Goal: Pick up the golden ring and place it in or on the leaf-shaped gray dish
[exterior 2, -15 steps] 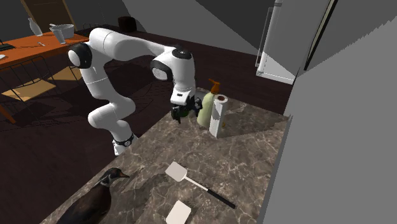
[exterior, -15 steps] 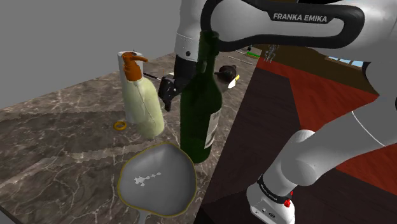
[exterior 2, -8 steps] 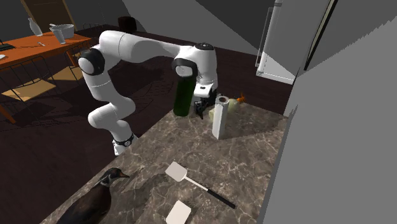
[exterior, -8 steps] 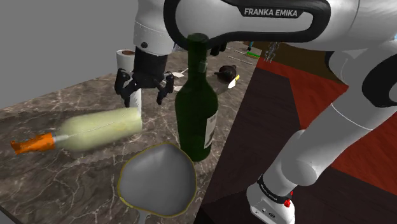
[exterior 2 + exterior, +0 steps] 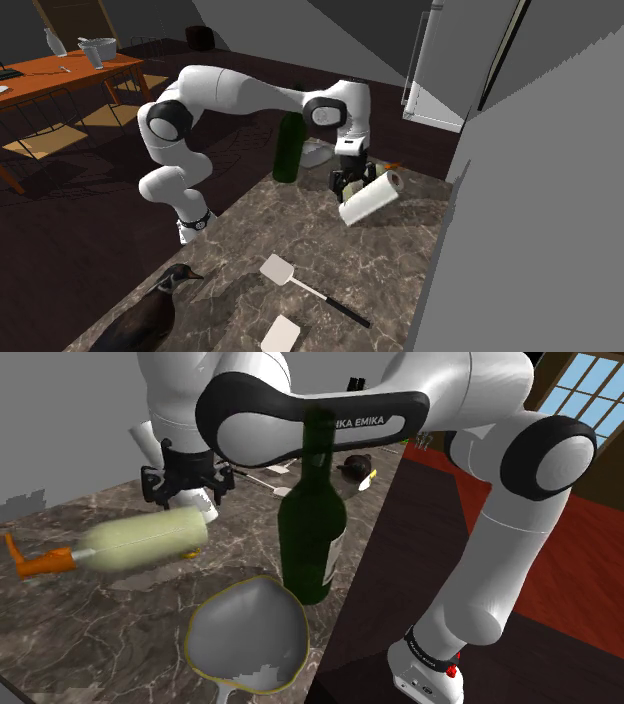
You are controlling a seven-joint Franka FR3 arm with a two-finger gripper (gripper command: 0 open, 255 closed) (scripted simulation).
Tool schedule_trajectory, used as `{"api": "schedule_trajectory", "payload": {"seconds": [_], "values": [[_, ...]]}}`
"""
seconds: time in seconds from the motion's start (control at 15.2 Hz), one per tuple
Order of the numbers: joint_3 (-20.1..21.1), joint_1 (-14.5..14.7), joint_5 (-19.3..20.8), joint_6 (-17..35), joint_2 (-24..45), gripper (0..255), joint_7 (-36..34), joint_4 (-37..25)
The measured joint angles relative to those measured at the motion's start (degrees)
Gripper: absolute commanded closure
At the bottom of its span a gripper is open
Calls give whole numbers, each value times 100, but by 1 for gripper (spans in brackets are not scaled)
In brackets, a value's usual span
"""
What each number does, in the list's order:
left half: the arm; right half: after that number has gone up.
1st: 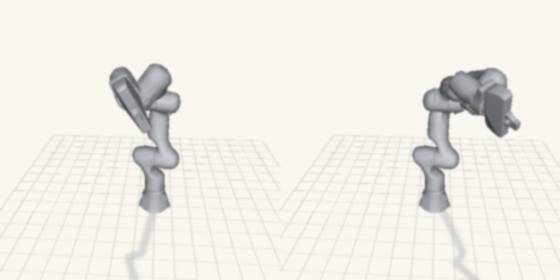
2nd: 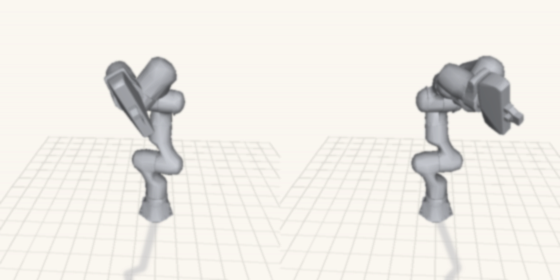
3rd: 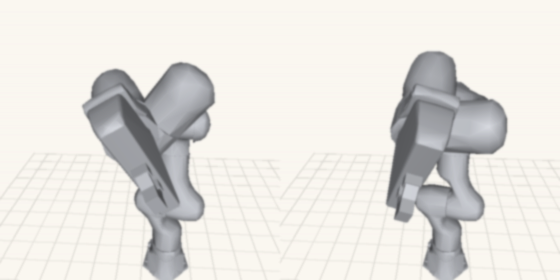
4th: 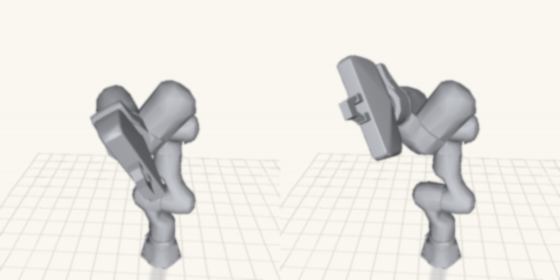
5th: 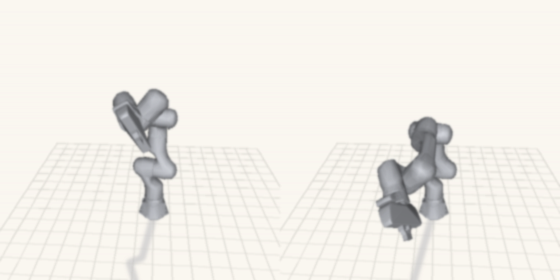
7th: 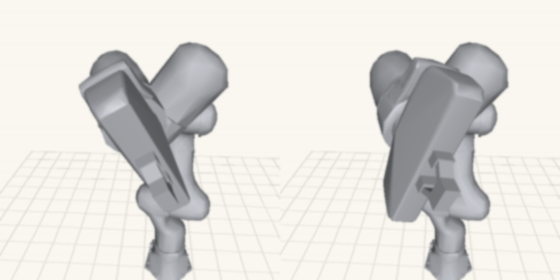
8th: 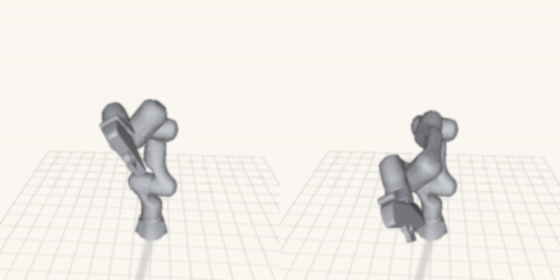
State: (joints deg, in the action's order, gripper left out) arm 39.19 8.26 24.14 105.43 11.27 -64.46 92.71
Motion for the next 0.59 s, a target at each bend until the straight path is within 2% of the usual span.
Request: {"api": "schedule_trajectory", "payload": {"seconds": [0.07, 0.2, 0.26, 0.59], "values": [[103, -117, -4, -11, -17, 0, 21, 120], [303, -221, -968, -75, 98, 0, -57, 210], [340, -214, -1176, -47, 206, 0, -107, 205], [387, -217, -1398, 94, 280, 0, -182, 347]]}}
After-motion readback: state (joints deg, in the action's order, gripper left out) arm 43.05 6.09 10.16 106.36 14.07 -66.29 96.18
